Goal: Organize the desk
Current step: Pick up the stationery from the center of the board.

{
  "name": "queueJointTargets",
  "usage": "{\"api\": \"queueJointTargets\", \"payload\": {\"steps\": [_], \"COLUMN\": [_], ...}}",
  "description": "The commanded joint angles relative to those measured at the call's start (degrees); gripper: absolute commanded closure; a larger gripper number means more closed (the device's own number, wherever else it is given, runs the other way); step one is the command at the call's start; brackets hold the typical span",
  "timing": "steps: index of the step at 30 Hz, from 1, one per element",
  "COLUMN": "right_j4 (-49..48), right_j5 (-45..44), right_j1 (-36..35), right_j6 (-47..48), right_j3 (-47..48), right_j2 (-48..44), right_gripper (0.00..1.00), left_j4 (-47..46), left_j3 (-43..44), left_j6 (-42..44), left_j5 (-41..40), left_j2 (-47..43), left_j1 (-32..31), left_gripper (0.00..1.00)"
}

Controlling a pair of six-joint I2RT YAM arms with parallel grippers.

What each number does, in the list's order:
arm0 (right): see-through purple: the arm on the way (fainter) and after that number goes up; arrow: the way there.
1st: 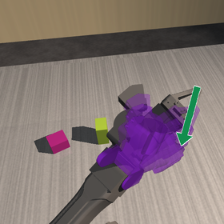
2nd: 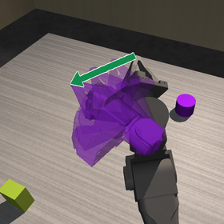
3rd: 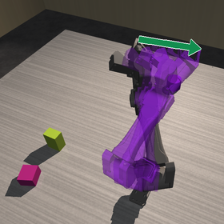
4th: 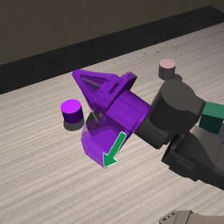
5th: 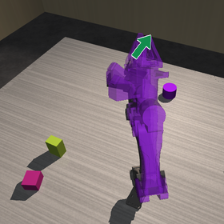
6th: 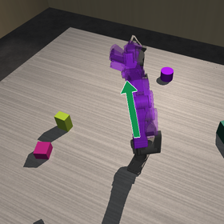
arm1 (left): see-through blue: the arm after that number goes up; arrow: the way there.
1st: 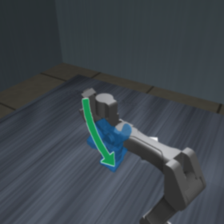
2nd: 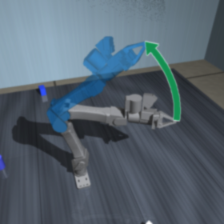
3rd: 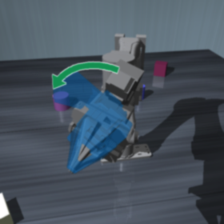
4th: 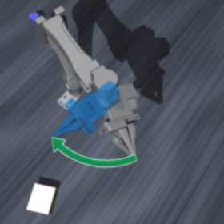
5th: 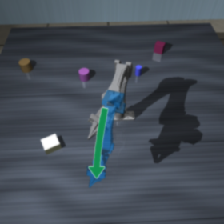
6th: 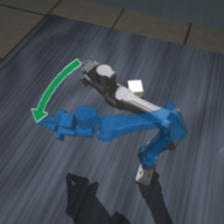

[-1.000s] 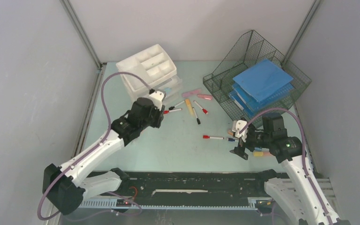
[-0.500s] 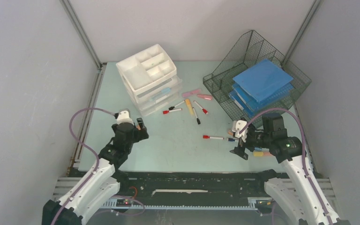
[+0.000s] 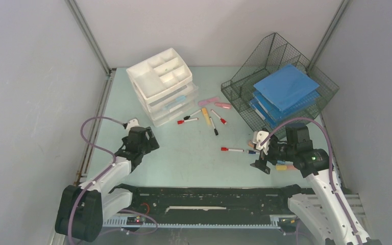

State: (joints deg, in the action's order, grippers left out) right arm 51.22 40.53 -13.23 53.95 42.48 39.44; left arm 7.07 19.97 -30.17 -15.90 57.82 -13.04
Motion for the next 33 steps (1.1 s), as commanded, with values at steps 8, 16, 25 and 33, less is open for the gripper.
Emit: {"api": "queueJointTargets", "payload": {"steps": [8,16,25,33], "right_j4": [-0.12,-0.03,0.02,0.04], "right_j5": [-0.02,0.20,0.16,-0.24], "right_j1": [-0.39,-0.39,-0.54,-1.43], "right_j6": [0.80,0.80,0.97,1.07], "right_j3": [0.41,0.41,0.39,0.41], "right_j2": [0.12,0.02,-0.39,-0.43], "right_gripper": [0.00,0.00,0.00,0.00], "left_j4": [-1.63,-1.25,-1.96,4.68], "left_j3": [4.59,10.68,15.05,20.41], "left_j6": [1.56,-0.47,-0.32,-3.69], "left_j5": [-2.05,-3.08,5.29,5.91], "left_j2": [-2.82,3.54,13.44,24.85], "left_j1": [2.06,12.14,18.70,19.21], "left_gripper": [0.17,0.10,0.11,0.13]}}
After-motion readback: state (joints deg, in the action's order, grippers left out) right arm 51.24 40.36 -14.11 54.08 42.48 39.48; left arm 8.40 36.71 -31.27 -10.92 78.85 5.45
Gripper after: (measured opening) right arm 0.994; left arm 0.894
